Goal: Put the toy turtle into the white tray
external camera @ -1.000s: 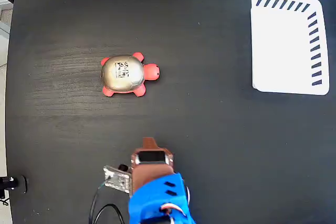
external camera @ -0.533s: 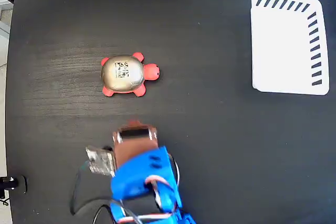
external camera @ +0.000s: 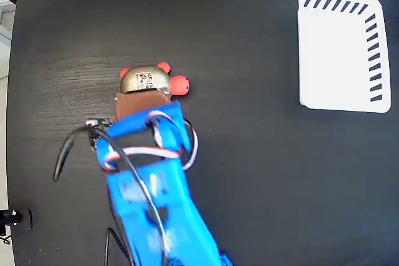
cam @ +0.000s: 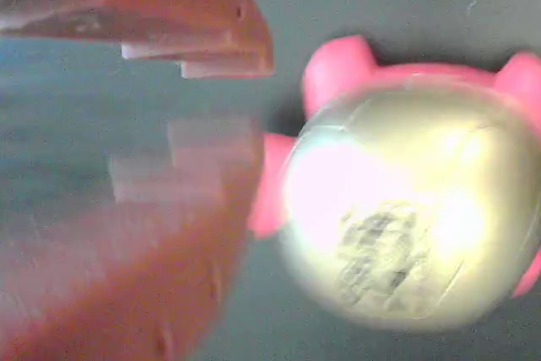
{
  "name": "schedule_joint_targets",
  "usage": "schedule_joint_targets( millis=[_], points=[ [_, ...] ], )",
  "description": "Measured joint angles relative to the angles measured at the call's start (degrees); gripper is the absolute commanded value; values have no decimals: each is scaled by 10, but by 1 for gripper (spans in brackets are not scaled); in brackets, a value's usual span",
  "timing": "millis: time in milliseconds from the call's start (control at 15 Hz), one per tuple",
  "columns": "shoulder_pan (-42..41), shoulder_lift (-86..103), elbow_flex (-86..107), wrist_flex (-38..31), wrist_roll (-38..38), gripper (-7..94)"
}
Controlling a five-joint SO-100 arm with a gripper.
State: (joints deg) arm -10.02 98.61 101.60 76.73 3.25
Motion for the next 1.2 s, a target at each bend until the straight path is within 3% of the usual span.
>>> schedule_joint_targets(
  millis=[67, 267, 400, 800, 1200],
  points=[
    [3, -20, -17, 5, -11, 41],
    [-6, -83, -74, 12, -22, 48],
    [-16, -122, -107, 29, -20, 59],
    [-30, -224, -191, 69, 30, 62],
    [-21, -274, -194, 55, 35, 62]
  ],
)
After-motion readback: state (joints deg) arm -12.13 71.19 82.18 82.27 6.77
